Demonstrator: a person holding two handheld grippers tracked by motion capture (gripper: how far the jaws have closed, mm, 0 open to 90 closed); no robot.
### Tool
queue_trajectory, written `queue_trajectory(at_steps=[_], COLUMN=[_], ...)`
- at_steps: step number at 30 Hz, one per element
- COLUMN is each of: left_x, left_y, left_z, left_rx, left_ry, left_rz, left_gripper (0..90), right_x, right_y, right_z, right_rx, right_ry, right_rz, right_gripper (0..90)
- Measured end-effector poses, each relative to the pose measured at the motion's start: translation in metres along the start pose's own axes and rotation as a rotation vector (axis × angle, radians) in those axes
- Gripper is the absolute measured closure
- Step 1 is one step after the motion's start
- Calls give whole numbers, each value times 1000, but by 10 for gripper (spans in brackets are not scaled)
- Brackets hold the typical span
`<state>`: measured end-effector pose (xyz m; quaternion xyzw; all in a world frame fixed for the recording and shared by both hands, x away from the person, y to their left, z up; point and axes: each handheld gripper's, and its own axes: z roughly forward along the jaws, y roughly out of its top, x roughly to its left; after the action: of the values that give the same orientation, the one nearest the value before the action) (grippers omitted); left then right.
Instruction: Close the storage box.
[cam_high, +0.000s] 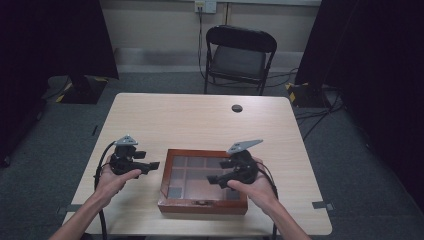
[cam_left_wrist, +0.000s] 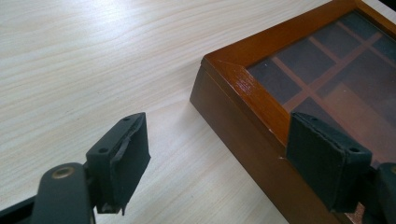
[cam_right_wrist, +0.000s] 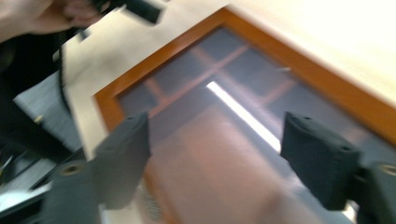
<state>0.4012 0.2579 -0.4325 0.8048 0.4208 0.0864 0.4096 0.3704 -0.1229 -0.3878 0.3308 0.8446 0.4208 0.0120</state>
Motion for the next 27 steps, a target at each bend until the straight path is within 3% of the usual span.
queue_trajectory(at_steps=[2,5,7,9,10,12,15,16,18,20,22,24,27], left_x=[2,9,16,23,26,35,47,49,52,52,53,54,57], left_y=[0,-5,-7,-12,-15,-23,-30,-32,-36,-38,-39,-42,-49], left_z=[0,-2,-6,-9,-10,-11,-11,-11,-7,-2,0,2,6], left_rx=[19,41,39,35,36,38,73,71,107,129,147,136,84], left_ry=[12,32,46,50,56,53,99,109,96,122,143,170,254], left_rz=[7,3,-5,-28,-32,-55,-93,-102,-80,-76,-46,-58,-59], left_gripper=[211,211,210,196,183,175,178,181,180,175,176,160,160], right_x=[-10,-26,-38,-54,-66,-81,-100,-105,-114,-119,-124,-126,-126], right_y=[-5,-17,-26,-37,-45,-55,-71,-76,-88,-96,-102,-107,-109], right_z=[-10,-22,-30,-39,-45,-52,-57,-57,-52,-45,-38,-33,-29], right_rx=[-19,-21,-29,-53,-86,-107,-90,-84,-49,12,56,88,76], right_ry=[-22,-101,-134,-166,-200,-263,-375,-397,-441,-475,-486,-503,-562], right_rz=[37,86,135,214,279,339,396,401,408,407,387,373,346], right_gripper=[155,145,145,146,146,147,151,144,146,146,148,149,148])
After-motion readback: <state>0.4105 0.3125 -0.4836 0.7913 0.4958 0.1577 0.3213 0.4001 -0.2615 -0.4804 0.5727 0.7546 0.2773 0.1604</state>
